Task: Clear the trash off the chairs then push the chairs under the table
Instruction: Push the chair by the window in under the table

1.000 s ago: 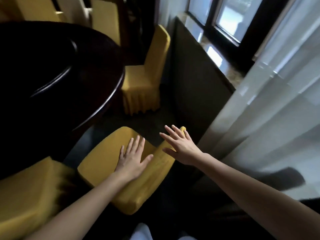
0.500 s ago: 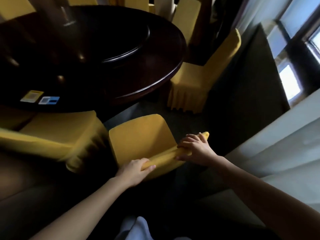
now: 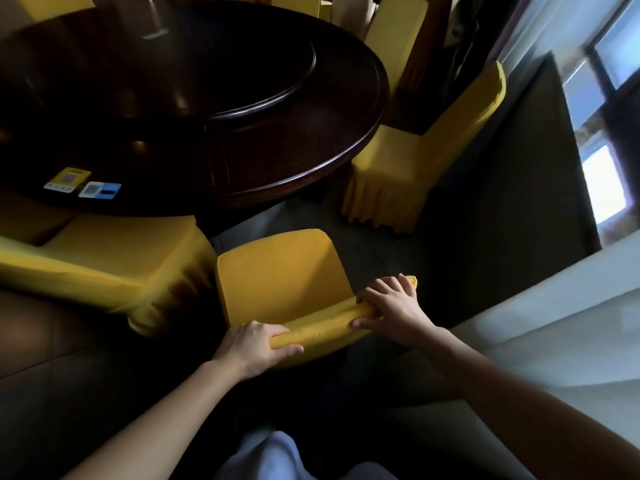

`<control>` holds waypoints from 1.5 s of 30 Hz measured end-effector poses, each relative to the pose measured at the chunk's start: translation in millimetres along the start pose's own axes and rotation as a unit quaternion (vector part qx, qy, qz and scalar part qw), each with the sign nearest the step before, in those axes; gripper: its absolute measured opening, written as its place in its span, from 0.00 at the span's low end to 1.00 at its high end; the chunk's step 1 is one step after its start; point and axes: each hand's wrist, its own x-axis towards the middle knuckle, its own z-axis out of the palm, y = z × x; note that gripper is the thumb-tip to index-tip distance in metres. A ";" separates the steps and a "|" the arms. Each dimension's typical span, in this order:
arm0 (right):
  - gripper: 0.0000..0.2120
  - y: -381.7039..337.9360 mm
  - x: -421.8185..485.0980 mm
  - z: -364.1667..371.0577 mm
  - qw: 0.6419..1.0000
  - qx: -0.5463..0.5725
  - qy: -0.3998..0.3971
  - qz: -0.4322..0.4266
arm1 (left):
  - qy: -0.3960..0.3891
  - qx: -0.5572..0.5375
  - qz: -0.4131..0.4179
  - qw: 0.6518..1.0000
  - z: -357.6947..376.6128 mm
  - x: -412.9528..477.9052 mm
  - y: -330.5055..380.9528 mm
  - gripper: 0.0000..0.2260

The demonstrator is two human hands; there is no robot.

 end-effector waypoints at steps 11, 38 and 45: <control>0.28 1.9 84.5 -14.0 1.000 -0.001 -0.009 0.012 | -0.005 -0.098 -0.094 0.991 -35.8 61.1 -30.0 0.40; 0.27 -14.5 91.7 3.4 0.983 0.031 0.147 0.105 | 0.248 0.072 0.133 0.957 -30.5 63.1 -31.5 0.34; 0.27 -8.1 102.4 9.5 0.998 -0.005 0.068 -0.011 | 0.194 0.073 0.076 0.975 -53.4 88.1 -76.5 0.43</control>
